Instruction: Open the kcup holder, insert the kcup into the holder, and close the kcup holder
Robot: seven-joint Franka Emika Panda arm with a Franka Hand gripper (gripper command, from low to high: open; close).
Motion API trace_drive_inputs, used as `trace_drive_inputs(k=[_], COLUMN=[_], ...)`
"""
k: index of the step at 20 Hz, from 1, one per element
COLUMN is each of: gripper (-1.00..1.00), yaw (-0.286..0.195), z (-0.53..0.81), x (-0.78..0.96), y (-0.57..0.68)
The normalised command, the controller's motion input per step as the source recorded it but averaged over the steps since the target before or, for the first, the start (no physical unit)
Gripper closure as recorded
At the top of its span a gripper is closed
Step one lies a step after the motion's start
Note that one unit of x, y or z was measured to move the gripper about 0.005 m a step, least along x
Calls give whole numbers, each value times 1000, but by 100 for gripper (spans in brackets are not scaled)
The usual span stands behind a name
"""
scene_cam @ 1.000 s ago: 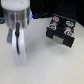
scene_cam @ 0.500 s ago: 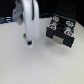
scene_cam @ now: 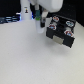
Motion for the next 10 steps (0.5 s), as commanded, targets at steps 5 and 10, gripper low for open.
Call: trace_drive_inputs(k=[5, 10], gripper=[100, 100], yaw=[7, 13], z=[420, 290], x=[106, 72], y=[660, 658])
